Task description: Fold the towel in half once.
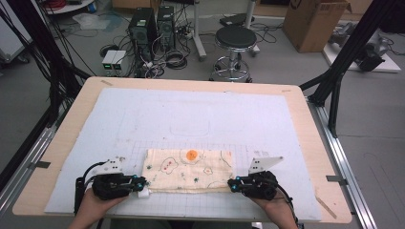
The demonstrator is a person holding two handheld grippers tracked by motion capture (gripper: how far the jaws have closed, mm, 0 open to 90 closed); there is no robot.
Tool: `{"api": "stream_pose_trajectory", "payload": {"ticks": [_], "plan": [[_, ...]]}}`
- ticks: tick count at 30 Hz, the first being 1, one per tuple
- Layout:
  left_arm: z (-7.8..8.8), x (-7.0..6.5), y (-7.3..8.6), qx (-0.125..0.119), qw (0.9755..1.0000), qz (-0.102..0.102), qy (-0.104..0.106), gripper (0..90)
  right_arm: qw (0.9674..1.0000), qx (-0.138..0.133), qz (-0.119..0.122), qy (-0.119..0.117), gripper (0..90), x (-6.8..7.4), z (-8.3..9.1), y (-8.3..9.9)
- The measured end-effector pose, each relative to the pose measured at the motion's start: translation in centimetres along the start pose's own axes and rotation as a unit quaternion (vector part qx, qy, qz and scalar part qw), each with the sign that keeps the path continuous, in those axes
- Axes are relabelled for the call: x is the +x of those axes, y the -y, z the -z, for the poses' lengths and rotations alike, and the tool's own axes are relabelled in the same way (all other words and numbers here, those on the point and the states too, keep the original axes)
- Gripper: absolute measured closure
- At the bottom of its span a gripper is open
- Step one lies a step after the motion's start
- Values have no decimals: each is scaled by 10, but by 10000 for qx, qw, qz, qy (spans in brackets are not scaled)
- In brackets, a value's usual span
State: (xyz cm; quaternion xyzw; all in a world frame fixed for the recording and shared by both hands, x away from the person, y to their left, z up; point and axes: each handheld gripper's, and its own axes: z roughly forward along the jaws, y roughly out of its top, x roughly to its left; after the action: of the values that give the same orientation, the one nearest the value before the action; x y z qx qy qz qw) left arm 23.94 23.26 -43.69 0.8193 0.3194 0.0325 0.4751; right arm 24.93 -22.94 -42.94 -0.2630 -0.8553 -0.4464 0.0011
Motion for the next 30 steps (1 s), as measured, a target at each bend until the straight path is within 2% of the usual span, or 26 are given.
{"api": "stream_pose_trajectory", "payload": {"ticks": [7,10,15,18,19,21,25,28,30], "plan": [[6,4,1,-101,9999,72,-7,824,10000,-17,94,-19,853,6,2,-1],[4,1,2,14,10000,3,28,827,9998,67,152,-61,853,6,2,0],[1,0,5,318,9994,-103,49,826,9994,310,118,-121,852,6,-3,5],[4,-1,4,154,9997,-13,165,774,9991,389,103,-135,806,7,-5,5],[5,-1,3,65,9997,13,236,745,9992,328,118,-175,777,7,-4,4],[10,-2,1,-60,9997,-7,249,690,9993,184,94,-309,686,8,-1,2],[12,-4,-4,-269,9994,-55,210,619,9995,-90,19,-318,566,7,6,-3],[8,-4,-13,-349,9992,-123,139,605,9993,-288,-63,-213,571,2,9,-11],[3,-4,-20,-400,9991,-149,76,622,9992,-347,-127,-133,615,-2,9,-19]]}}
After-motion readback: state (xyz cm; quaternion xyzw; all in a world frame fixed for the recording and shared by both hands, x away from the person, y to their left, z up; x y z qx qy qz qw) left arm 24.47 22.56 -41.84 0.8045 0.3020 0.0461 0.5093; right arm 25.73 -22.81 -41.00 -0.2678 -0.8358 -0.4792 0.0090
